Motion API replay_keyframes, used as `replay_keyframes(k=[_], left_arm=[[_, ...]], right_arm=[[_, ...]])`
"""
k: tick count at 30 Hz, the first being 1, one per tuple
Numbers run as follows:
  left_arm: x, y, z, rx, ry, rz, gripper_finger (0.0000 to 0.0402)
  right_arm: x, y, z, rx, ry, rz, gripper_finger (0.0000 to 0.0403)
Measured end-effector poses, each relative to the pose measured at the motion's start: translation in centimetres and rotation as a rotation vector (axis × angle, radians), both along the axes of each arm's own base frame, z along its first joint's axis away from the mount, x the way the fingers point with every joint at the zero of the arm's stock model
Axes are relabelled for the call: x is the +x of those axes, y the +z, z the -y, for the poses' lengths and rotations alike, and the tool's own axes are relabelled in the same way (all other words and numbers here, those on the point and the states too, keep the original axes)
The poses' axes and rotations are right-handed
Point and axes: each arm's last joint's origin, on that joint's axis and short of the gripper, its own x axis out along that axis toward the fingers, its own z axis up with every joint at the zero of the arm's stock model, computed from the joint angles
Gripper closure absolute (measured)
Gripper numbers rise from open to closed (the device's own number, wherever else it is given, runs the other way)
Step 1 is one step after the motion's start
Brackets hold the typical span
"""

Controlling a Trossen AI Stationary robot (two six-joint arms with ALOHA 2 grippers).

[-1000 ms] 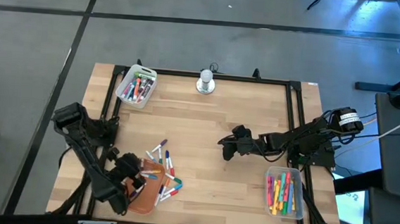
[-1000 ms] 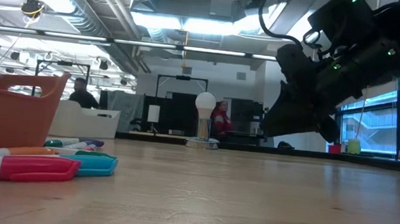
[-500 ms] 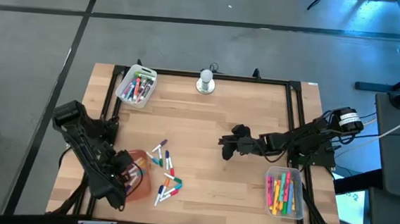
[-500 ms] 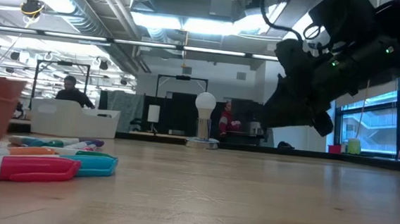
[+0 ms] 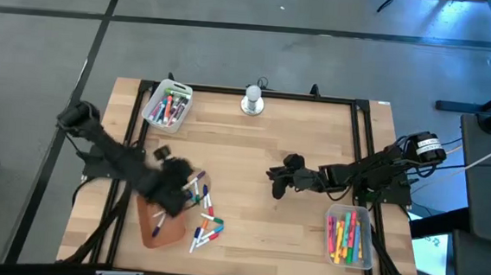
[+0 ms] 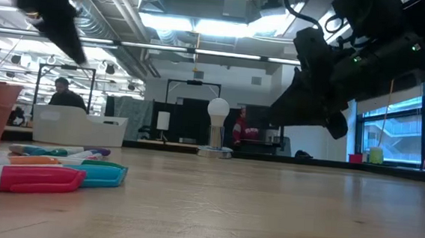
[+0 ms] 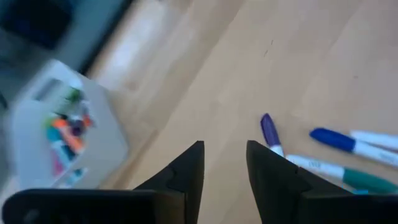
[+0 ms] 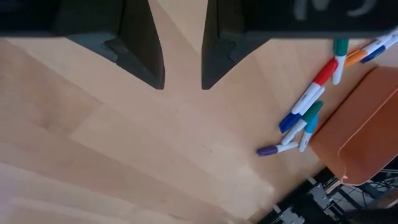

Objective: Pick & Place Markers
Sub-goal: Put the dark blue and white highlighter pen into the orange bin

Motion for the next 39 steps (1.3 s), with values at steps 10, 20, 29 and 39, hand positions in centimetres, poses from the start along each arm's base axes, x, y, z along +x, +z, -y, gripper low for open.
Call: replay_keyframes(k=[10, 20, 29, 39], left_arm=[[5.3, -5.8, -7.1, -0.327, 0.063, 0.023, 0.0285], [6.3, -8.7, -6.4, -0.429, -0.022, -0.124, 0.0254], [6.5, -10.5, -6.1, -0.418, -0.027, -0.222, 0.0298], [7.1, -9.8, -5.9, -0.376, -0.058, -0.221, 0.0369]], right_arm=[[-0.3, -0.4, -0.4, -0.034, 0.036, -0.055, 0.0296], [-1.0, -0.9, -1.8, -0.036, 0.088, -0.114, 0.0296], [-1.2, -0.8, -2.7, -0.039, 0.125, -0.109, 0.0296], [-1.2, -0.8, -2.7, -0.038, 0.128, -0.107, 0.0296]])
